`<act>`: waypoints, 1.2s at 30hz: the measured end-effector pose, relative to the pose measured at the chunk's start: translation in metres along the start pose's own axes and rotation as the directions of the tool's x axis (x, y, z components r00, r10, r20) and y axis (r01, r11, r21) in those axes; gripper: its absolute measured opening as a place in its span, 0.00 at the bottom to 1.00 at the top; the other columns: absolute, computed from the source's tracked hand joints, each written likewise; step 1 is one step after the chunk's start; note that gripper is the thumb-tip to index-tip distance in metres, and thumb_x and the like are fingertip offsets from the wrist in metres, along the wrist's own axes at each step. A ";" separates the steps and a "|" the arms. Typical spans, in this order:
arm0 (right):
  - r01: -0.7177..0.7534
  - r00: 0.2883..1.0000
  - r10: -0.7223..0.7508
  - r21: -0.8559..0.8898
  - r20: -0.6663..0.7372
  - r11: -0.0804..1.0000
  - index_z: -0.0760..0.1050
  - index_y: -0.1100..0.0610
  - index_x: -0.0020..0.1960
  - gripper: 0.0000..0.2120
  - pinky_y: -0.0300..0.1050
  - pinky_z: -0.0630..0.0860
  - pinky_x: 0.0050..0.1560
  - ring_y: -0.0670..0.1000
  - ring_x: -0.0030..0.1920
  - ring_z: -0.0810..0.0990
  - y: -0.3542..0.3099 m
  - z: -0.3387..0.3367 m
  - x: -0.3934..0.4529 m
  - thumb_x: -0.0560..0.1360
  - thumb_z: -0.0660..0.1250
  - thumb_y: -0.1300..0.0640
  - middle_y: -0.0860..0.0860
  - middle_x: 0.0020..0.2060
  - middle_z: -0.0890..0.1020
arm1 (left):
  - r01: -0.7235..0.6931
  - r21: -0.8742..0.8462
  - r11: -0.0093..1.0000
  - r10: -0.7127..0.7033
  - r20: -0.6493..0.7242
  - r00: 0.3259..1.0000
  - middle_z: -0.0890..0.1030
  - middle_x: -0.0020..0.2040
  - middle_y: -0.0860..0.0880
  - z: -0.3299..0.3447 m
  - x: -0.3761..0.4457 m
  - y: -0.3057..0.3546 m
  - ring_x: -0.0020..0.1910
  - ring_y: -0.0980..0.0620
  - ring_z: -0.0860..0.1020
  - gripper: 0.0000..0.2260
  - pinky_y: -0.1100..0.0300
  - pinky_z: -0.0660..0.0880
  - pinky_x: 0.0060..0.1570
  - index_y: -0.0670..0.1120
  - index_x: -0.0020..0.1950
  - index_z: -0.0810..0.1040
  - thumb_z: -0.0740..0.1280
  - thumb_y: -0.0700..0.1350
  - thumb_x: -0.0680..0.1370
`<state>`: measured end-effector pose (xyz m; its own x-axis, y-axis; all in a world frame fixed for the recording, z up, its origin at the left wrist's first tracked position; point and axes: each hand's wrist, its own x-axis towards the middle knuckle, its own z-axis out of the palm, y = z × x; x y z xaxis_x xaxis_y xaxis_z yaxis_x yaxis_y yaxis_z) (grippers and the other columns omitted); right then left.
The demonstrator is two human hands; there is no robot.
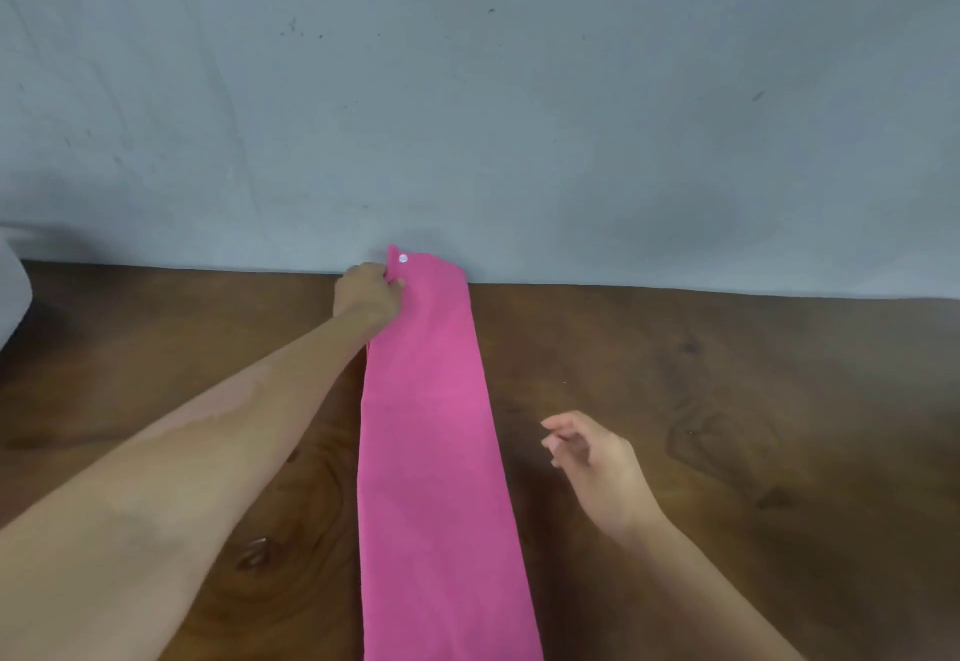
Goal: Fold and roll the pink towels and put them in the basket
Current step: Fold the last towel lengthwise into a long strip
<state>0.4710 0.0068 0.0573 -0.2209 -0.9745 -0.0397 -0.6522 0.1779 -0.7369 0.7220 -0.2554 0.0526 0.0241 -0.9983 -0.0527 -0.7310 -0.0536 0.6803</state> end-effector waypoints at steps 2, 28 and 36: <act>-0.015 1.000 0.015 -0.005 0.009 1.000 0.79 0.43 0.52 0.11 0.39 0.79 0.50 0.45 0.43 0.83 0.002 0.000 0.001 0.79 0.67 0.59 0.43 0.43 0.84 | 0.035 0.096 0.995 -0.035 -0.002 0.999 0.78 0.44 0.44 0.001 0.005 -0.012 0.55 0.40 0.75 0.16 0.52 0.69 0.53 0.47 0.35 0.69 0.64 0.51 0.80; 0.063 0.996 -0.066 -0.062 -0.059 0.996 0.81 0.48 0.54 0.08 0.30 0.74 0.52 0.37 0.50 0.82 -0.039 -0.030 -0.018 0.79 0.69 0.59 0.39 0.47 0.84 | -0.679 -0.092 0.728 0.675 -0.072 0.734 0.73 0.50 0.49 -0.030 -0.060 0.024 0.46 0.46 0.77 0.08 0.48 0.77 0.53 0.44 0.50 0.82 0.67 0.33 0.78; 0.440 0.884 -0.465 -0.244 -0.053 0.864 0.72 0.45 0.70 0.19 0.39 0.72 0.63 0.42 0.70 0.66 -0.092 -0.064 -0.001 0.81 0.65 0.57 0.41 0.68 0.67 | -0.825 -0.010 0.565 0.813 -0.162 0.559 0.71 0.52 0.52 -0.060 -0.149 0.057 0.49 0.53 0.77 0.16 0.52 0.78 0.54 0.43 0.56 0.84 0.63 0.27 0.76</act>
<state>0.4853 0.0004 0.1681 0.0695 -0.9369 0.3427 -0.8378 -0.2413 -0.4897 0.7182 -0.1108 0.1431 -0.4703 -0.6055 0.6420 -0.4262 0.7929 0.4356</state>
